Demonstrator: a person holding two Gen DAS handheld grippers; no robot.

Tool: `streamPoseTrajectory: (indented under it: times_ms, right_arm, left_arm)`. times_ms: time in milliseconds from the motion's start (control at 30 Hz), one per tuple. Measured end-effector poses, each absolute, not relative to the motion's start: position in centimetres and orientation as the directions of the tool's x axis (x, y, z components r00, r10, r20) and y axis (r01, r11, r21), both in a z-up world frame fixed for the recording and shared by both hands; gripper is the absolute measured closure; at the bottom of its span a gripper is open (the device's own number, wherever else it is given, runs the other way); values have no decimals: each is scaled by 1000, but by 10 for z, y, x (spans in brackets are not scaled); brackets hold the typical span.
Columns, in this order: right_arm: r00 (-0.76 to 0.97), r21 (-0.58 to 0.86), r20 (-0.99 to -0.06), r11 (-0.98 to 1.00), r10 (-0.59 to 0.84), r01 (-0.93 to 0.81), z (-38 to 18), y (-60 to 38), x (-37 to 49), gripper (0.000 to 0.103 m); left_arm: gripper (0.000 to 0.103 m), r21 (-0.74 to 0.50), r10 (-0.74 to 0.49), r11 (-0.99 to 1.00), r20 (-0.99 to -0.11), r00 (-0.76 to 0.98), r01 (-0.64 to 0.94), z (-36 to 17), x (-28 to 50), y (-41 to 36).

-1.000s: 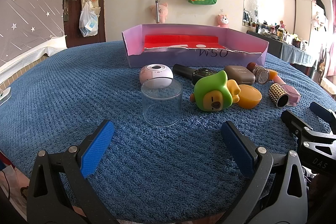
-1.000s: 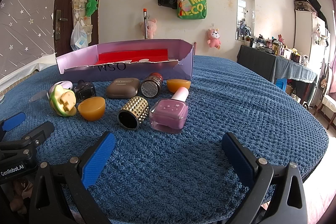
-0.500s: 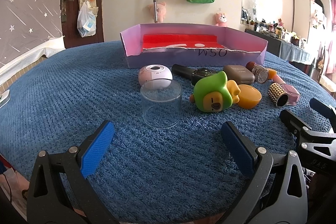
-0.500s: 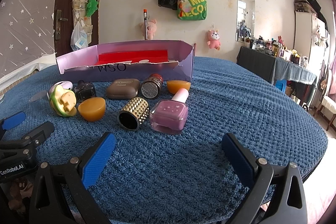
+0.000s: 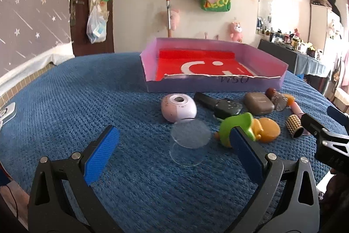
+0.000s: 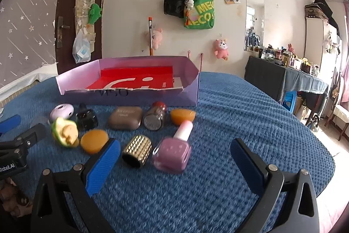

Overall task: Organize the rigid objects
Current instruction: 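Grasp the clear cup with the left tool while the right tool grasps the pink nail polish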

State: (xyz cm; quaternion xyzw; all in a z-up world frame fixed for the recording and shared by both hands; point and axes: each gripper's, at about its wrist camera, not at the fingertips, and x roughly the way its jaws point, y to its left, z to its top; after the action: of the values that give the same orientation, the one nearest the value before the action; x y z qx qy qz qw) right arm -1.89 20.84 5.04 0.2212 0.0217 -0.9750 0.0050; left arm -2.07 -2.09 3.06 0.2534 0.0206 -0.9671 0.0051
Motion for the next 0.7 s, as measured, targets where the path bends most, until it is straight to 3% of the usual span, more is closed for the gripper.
streamPoseTrajectory:
  times_ms: [600, 700]
  right_arm:
    - [-859, -4, -504, -995, 90, -102, 46, 230, -40, 5]
    - [-850, -19, -519, -995, 91, -95, 43, 228, -43, 6]
  left_arm:
    - [2, -51, 23, -999, -535, -844, 5, 29, -32, -23]
    - [12, -48, 22, -999, -563, -826, 6, 26, -36, -22]
